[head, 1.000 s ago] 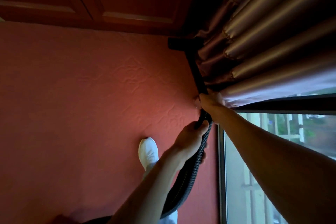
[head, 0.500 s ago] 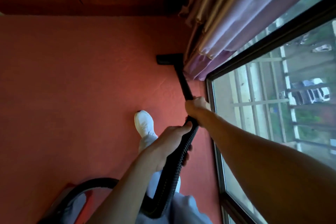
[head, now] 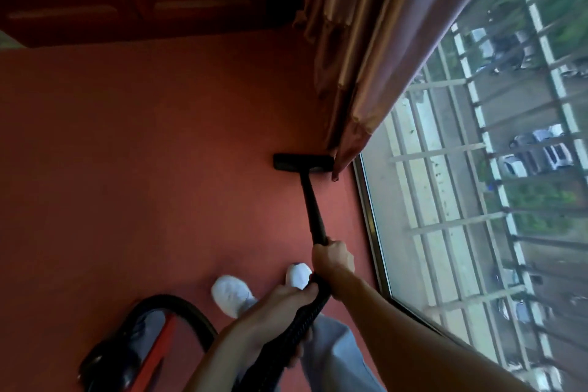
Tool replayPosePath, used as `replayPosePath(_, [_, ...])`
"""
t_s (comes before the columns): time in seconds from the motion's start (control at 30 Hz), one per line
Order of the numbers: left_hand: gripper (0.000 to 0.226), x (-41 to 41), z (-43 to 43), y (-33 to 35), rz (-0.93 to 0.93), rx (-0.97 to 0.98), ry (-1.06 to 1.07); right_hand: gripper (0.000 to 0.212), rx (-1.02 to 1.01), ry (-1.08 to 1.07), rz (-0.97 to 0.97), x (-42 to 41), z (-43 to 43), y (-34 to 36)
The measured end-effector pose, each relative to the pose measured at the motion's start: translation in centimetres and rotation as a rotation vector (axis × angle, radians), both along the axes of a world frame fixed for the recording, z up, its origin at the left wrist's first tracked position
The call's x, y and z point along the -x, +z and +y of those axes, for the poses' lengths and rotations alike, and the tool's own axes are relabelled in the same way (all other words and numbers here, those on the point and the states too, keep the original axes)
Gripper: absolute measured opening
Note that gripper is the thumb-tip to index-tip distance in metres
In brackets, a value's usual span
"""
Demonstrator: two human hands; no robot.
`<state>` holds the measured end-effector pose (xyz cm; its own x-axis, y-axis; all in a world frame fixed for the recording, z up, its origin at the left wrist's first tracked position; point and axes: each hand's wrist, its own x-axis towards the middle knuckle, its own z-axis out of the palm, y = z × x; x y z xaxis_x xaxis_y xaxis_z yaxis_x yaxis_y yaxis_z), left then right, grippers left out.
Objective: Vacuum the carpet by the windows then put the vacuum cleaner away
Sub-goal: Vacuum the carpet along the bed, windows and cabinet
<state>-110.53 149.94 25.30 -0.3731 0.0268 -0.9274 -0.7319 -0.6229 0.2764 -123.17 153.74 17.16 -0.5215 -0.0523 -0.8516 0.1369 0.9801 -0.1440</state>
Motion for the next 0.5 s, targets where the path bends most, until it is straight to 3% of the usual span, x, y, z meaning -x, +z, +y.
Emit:
replayPosePath(0.17, [0.035, -3.8, 2.8, -1.4, 0.074, -0.076, 0.064, 0.039, 0.036, -0.014, 0.025, -3.4, 3.7, -0.1])
replayPosePath(0.4, [0.026, -9.4, 5.5, -1.3, 0.079, -0.168, -0.047, 0.035, 0.031, -0.065, -0.01, -9.6, 9.2, 1.0])
replayPosePath(0.43, [0.027, -10.1, 5.6, -0.9, 0.096, -0.177, -0.057, 0.031, 0.045, -0.102, -0.009, -10.4, 9.6, 1.4])
replayPosePath(0.5, [0.052, -11.4, 5.8, 0.0, 0.161, -0.172, -0.069, 0.022, 0.091, -0.181, 0.016, -11.9, 10.4, 2.2])
